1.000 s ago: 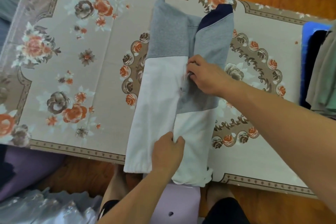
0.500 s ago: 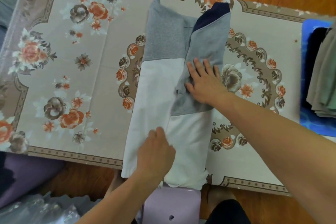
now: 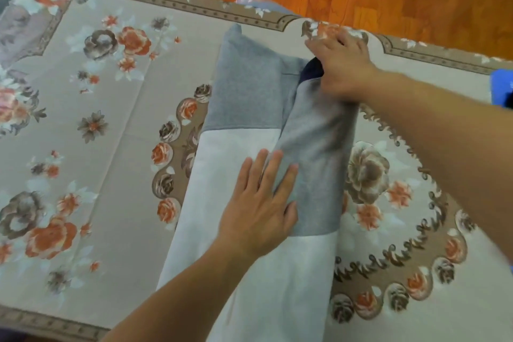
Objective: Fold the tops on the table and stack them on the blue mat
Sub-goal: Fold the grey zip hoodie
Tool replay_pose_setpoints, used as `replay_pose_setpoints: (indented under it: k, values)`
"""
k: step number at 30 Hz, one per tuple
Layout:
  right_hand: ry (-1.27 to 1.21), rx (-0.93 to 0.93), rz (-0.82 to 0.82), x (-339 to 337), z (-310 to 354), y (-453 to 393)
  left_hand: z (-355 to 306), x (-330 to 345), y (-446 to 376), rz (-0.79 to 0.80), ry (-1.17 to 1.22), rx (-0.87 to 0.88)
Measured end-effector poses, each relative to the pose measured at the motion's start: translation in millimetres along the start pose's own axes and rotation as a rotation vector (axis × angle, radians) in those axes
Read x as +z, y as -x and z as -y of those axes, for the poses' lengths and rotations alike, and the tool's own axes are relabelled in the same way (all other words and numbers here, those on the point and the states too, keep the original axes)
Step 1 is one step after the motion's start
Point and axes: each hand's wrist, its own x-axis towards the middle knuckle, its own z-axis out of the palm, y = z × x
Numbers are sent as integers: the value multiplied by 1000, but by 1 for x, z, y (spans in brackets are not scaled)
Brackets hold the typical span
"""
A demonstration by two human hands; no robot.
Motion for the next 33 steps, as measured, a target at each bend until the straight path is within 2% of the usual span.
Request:
replay_pose_setpoints:
  k: [2,4,6,8,10,12,14,16,18,20,22,24,26,27,29,31,32,33]
  values:
    - [65,0,158,-9,-3,-18,1,-6,0,-75,132,-54]
    - [201,-62,160,-14,-3,-21,1,-15,-6,-170,326,-177]
    - [254,-161,17,-14,1,-18,1,-27,-16,-233,489,-332]
    - [120,-212,-266,-12,8,-12,-2,-39,-23,-189,661,-497]
    - [-63,-171,-488,-7,22,-6,-5,-49,-20,-183,764,-600]
    - [-74,-154,-503,10,37,-10,-6,-55,-14,-159,740,-620]
    - [47,-181,-426,32,47,-21,-3,-54,-13,-53,664,-650]
    - [101,-155,-376,46,50,-29,1,-53,-17,-44,476,-595]
    - [126,-108,-386,52,48,-31,2,-49,-24,-136,267,-430]
    - [134,-70,-385,52,45,-31,4,-44,-43,-192,160,-251]
    - [115,-33,-427,47,43,-27,12,-39,-67,-123,112,-159]
    - [59,-12,-553,36,41,-19,27,-30,-87,-14,51,-131]
    - [-47,-80,-633,29,36,-7,36,-22,-91,42,36,-139]
    - [-106,-161,-620,27,30,2,38,-20,-91,51,39,-141]
    - [-78,-249,-416,34,17,16,36,-20,-90,52,32,-153]
    - [-11,-110,-125,46,4,23,33,-21,-90,45,28,-171]
    - [-40,-40,-70,50,-2,23,32,-20,-91,44,24,-174]
    - [-96,-7,-95,49,-3,23,33,-19,-91,44,22,-173]
